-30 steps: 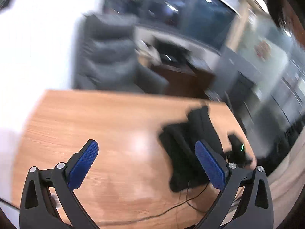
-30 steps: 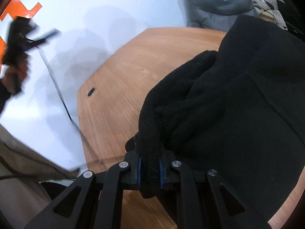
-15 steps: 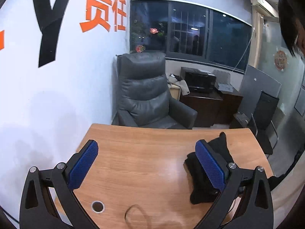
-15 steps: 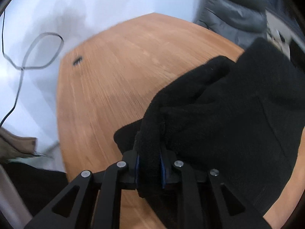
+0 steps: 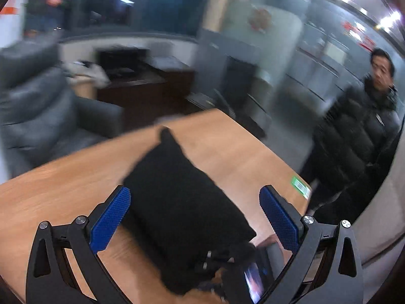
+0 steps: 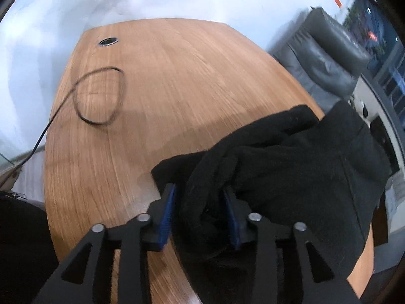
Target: Fold clothes
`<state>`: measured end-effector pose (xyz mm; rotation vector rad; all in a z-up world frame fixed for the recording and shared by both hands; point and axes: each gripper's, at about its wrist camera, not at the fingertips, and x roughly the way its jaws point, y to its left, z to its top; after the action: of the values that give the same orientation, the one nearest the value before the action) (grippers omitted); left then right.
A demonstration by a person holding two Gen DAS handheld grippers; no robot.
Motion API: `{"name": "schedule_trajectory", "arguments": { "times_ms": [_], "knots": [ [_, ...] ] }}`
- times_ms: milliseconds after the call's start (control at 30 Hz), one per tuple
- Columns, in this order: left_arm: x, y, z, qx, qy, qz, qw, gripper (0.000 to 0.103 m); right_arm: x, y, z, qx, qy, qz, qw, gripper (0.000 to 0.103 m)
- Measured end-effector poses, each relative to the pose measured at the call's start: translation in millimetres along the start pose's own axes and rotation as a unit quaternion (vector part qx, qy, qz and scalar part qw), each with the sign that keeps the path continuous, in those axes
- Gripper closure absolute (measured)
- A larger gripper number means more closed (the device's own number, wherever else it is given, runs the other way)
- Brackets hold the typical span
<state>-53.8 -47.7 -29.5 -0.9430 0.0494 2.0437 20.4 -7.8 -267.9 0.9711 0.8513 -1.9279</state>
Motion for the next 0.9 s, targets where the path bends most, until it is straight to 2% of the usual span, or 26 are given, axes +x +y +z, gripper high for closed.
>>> {"name": "schedule_trajectory", "arguments": {
  "times_ms": [67, 167, 233, 333, 467, 567, 700, 733, 800, 900],
  "knots": [
    [43, 10, 4, 0.003, 0.018, -0.05, 0.9986, 0.0, -2, 2, -2, -0.002, -0.004, -0.004, 1.0, 0.059],
    [109, 14, 1, 0.038, 0.067, -0.064, 0.9949, 0.0, -3, 2, -4, 0.006, -0.014, -0.003, 1.0, 0.059],
    [158, 24, -11, 0.048, 0.121, -0.048, 0.9903, 0.001, -2, 3, -4, 0.007, -0.022, -0.002, 1.0, 0.059],
    [205, 40, -36, 0.07, 0.175, -0.017, 0.9819, 0.002, -5, 2, -6, 0.014, -0.036, 0.002, 0.999, 0.059],
    [222, 53, -58, 0.088, 0.177, -0.006, 0.9803, 0.001, -18, -4, -10, 0.039, -0.061, 0.018, 0.997, 0.058],
    [230, 57, -64, 0.098, 0.172, -0.003, 0.9803, 0.0, -44, -20, -17, 0.084, -0.09, 0.052, 0.991, 0.055],
    [234, 63, -66, 0.105, 0.167, -0.01, 0.9803, 0.0, -84, -57, -36, 0.184, -0.124, 0.122, 0.967, 0.047],
    [233, 64, -68, 0.106, 0.164, -0.012, 0.9806, 0.0, -81, -60, -36, 0.189, -0.125, 0.139, 0.964, 0.042],
    [232, 67, -70, 0.109, 0.158, -0.016, 0.9812, 0.0, -75, -68, -37, 0.199, -0.128, 0.173, 0.956, 0.038],
    [232, 70, -72, 0.111, 0.151, -0.02, 0.9821, 0.0, -66, -79, -37, 0.214, -0.131, 0.224, 0.942, 0.04]
  ]
}}
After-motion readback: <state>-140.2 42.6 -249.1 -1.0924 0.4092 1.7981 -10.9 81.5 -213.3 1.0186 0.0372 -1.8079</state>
